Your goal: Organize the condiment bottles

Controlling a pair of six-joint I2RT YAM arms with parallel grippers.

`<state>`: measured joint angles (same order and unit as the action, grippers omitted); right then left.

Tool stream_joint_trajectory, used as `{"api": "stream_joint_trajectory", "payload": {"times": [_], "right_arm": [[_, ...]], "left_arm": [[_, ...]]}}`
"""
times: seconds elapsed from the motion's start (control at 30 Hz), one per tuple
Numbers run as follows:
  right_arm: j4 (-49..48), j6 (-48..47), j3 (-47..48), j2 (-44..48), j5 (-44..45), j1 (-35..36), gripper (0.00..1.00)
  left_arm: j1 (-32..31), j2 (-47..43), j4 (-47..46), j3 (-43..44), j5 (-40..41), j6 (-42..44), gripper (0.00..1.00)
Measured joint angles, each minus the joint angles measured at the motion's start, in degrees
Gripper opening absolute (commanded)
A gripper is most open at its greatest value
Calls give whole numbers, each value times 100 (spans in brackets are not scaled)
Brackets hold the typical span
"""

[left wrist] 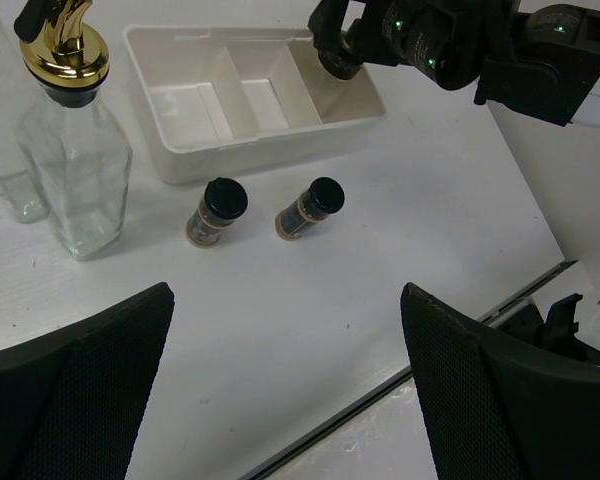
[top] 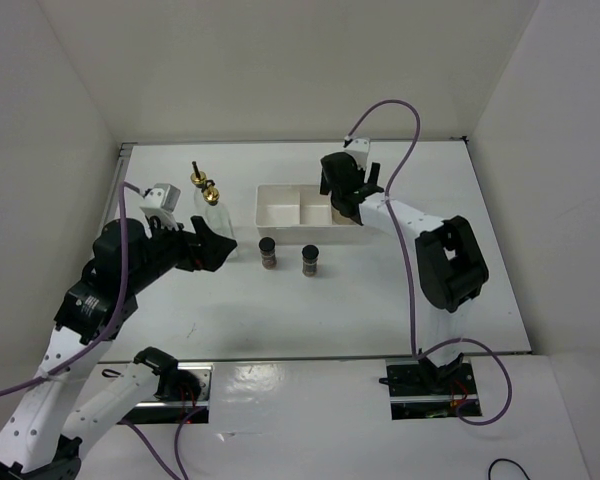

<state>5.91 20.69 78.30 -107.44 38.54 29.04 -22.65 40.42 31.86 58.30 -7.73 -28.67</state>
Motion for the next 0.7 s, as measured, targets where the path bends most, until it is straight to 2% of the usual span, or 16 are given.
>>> {"api": "stream_joint_trajectory", "payload": {"times": [0.17,0.37,0.53,0.6,0.7], "right_arm": [[181,87,-114,437,-192,22,98],[345,262,-654,2159,-361,433,98],[221,439,-1545,3615,-1128,1093,98],[238,520,-1845,3805,-1357,1241,98],[332,592,-2129,3598,-1587,1368,98]], "left_arm": [[0,-109,42,0,63,9,100],[0,-131,76,13,83,20,100],[0,-131,81,13,83,22,100],[0,-118,83,15,83,26,100],[0,-92,114,28,83,33,100]]}}
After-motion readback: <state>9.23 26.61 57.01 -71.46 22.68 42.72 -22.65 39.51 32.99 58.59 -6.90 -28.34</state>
